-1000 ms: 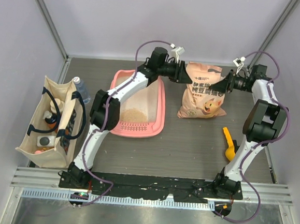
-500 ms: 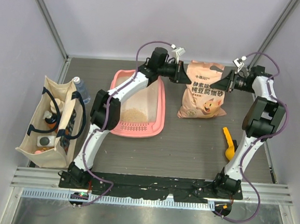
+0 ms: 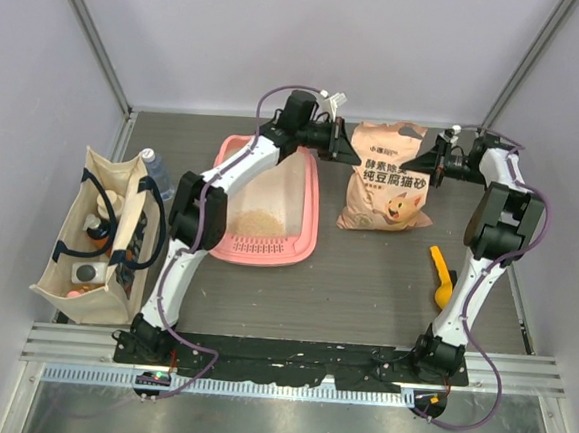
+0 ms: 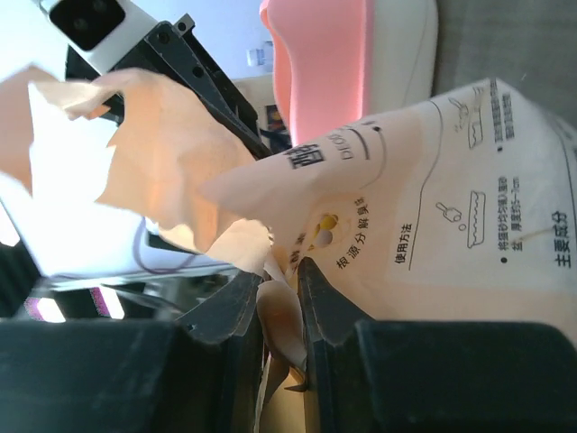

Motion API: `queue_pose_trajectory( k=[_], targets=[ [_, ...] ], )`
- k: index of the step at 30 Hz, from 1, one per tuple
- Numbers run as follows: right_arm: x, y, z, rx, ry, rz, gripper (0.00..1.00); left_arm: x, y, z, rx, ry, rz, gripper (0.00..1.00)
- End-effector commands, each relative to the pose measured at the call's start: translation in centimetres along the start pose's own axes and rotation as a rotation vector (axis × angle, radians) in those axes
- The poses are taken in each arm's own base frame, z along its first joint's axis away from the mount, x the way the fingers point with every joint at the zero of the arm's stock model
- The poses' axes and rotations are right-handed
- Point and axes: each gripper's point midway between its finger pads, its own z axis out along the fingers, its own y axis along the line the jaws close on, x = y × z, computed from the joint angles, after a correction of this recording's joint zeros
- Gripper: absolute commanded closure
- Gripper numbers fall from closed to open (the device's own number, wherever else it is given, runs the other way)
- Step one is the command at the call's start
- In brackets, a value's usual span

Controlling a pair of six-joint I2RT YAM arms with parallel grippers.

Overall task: Fill the litter box with clean litter
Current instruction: Close the cat litter bag at the center of the board.

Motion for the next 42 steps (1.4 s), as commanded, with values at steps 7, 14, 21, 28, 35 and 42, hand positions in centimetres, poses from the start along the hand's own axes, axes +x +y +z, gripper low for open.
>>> queue_pose_trajectory(
  k=[7,14,21,28,35,42],
  targets=[
    [1.0,3.7,0.8,-0.052,0.04,0.4,0.99,-1.6,-0.9,-3.1,-0.05,0.011,-0.287,1.0],
    [3.5,0.7,-0.1,-0.063,0.029,0.605,0.99,-0.1,5.6,-3.7,-0.467,-0.144,-0.78,1.0],
    [1.5,1.1,-0.8,-0.097,0.015,0.566,0.99,0.8,4.6,-2.1,-0.464,-0.142,-0.949,1.0],
    [0.1,3.0,-0.9,-0.097,0.008,0.446,0.99,-1.3,3.7,-2.9,-0.366,-0.162,-1.01,0.98],
    [-2.1,4.1,0.1,-0.002,-0.015,0.135,0.82,-6.8,2.1,-2.4,-0.218,-0.269,-0.525,0.48],
    [-2.3,3.3,1.5,0.044,0.0,0.062,0.59,-5.8,2.4,-1.0,-0.154,-0.219,-0.33,0.51]
  ],
)
